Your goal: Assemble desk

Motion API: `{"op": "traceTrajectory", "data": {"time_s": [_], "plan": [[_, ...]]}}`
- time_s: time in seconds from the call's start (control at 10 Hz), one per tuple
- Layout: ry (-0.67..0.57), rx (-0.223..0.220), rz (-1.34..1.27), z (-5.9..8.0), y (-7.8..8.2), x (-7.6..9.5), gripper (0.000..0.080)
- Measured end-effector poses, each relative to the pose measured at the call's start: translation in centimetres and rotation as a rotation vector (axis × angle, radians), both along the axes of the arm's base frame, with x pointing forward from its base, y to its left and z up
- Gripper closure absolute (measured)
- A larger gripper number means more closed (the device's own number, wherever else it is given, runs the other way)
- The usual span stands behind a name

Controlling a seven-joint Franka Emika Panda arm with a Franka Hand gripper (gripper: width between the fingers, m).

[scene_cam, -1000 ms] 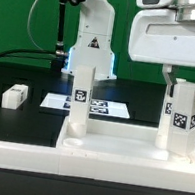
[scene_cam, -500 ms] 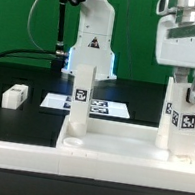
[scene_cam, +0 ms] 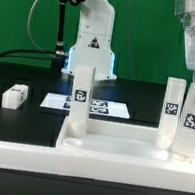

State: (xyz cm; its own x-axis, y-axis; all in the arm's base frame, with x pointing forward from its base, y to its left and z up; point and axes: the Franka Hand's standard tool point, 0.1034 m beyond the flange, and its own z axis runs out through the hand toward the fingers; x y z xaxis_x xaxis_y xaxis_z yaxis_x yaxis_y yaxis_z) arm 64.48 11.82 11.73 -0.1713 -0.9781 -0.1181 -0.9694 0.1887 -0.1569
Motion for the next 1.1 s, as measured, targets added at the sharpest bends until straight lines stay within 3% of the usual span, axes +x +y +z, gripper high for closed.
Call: {"op": "traceTrajectory", "data": {"time_s": [0.1,0.2,0.3,0.6,0.9,1.0,1.1], "plan": [[0.001,-0.058,0.214,0.0,0.2,-0.1,0.0287],[-0.008,-0.101,0.416,-0.1,0.2,-0.2,0.0287],[-0.010,-0.115,0.506,-0.1,0.3,-0.4,0.0179],[-0.024,-0.149,0.681,-0.2,0.4,-0.5,0.0151],[-0.025,-0.242,1.221,0.3,-1.5,0.5,0.0151],[-0.029,-0.243,1.204,0.4,-1.7,0.6,0.0151],[-0.027,-0.241,1.187,0.4,-1.7,0.6,0.0263]]}}
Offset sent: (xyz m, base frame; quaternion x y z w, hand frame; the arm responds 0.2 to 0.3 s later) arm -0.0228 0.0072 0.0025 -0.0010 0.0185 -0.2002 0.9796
